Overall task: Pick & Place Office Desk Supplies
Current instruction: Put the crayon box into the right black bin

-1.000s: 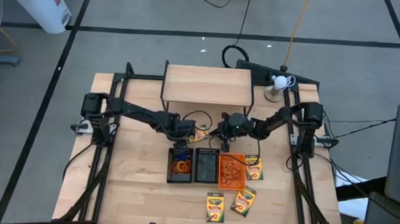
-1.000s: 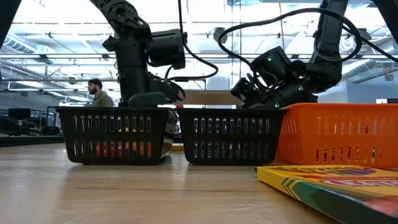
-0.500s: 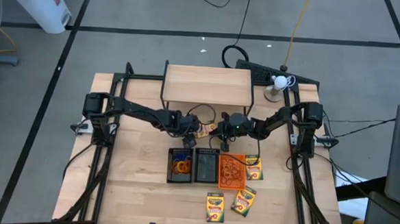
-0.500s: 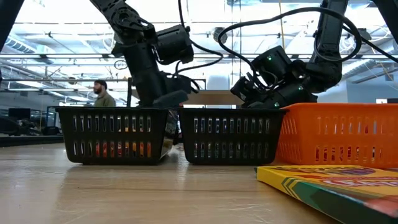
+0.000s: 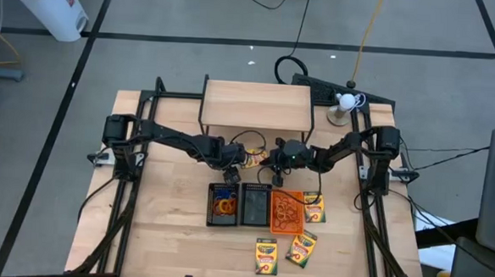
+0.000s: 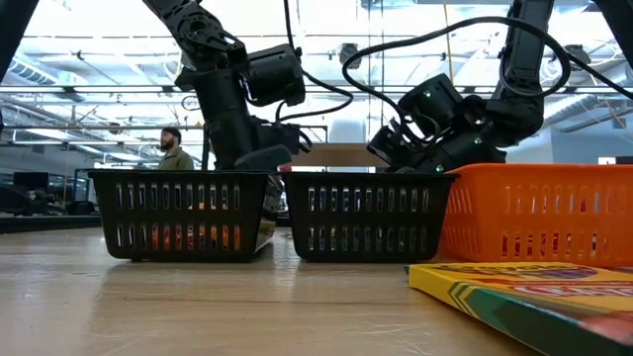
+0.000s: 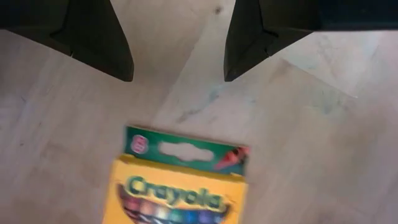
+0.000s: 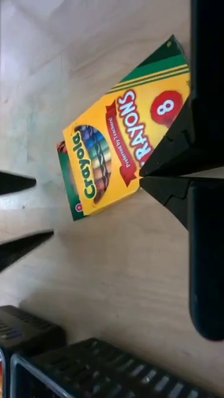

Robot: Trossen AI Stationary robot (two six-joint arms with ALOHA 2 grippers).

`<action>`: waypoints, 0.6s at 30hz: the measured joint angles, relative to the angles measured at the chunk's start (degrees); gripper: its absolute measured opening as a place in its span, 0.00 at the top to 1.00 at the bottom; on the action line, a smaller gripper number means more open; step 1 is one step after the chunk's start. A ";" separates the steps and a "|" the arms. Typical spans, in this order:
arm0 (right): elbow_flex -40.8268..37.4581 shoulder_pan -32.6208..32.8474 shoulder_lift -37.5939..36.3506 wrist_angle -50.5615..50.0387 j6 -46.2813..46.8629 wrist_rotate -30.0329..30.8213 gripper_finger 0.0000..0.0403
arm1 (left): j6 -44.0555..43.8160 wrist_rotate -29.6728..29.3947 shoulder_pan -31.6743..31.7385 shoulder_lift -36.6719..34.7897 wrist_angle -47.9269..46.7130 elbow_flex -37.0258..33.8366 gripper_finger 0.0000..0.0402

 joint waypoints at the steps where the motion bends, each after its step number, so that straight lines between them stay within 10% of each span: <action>1: -0.04 0.01 0.04 0.83 0.18 0.14 1.00 | 0.00 0.43 0.00 -0.02 -0.02 0.01 0.38; 18: 0.07 0.61 -3.44 -9.42 3.68 17.95 1.00 | 0.28 1.04 -0.31 -0.09 -1.56 0.01 0.38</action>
